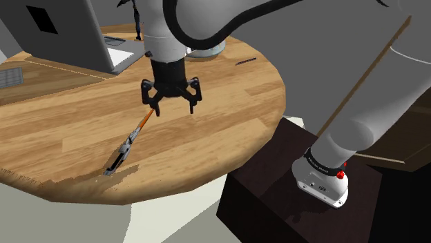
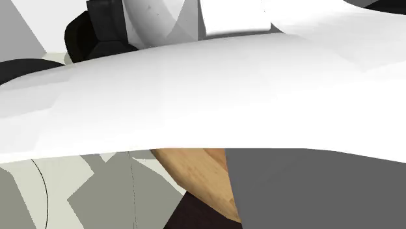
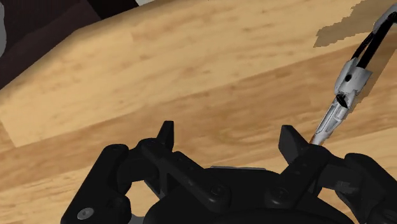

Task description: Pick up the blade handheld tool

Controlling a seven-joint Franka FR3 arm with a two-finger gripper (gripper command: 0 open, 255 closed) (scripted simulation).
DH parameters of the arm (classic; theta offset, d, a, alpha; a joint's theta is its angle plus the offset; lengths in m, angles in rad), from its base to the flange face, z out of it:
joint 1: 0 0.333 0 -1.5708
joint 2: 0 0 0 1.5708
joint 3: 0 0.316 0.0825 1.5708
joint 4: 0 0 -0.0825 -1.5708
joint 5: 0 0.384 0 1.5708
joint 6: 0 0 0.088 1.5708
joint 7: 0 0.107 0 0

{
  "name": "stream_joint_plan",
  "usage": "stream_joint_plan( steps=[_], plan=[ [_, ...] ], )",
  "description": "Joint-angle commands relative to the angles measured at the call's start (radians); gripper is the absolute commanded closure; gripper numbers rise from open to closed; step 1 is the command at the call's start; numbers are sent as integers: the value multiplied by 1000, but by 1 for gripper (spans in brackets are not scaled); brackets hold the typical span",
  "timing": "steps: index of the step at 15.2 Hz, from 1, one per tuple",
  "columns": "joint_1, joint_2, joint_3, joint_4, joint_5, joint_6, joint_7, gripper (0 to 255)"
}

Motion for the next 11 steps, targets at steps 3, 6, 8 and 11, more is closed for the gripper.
stream_joint_plan(
  steps=[3, 6, 8, 11],
  plan=[
    [73, 222, 5, 156, -162, 8, 213, 0],
    [160, 371, -31, 296, -256, -15, 333, 0],
    [222, 465, -62, 402, -305, -39, 396, 0],
    [296, 573, -102, 541, -349, -74, 455, 0]
  ],
)
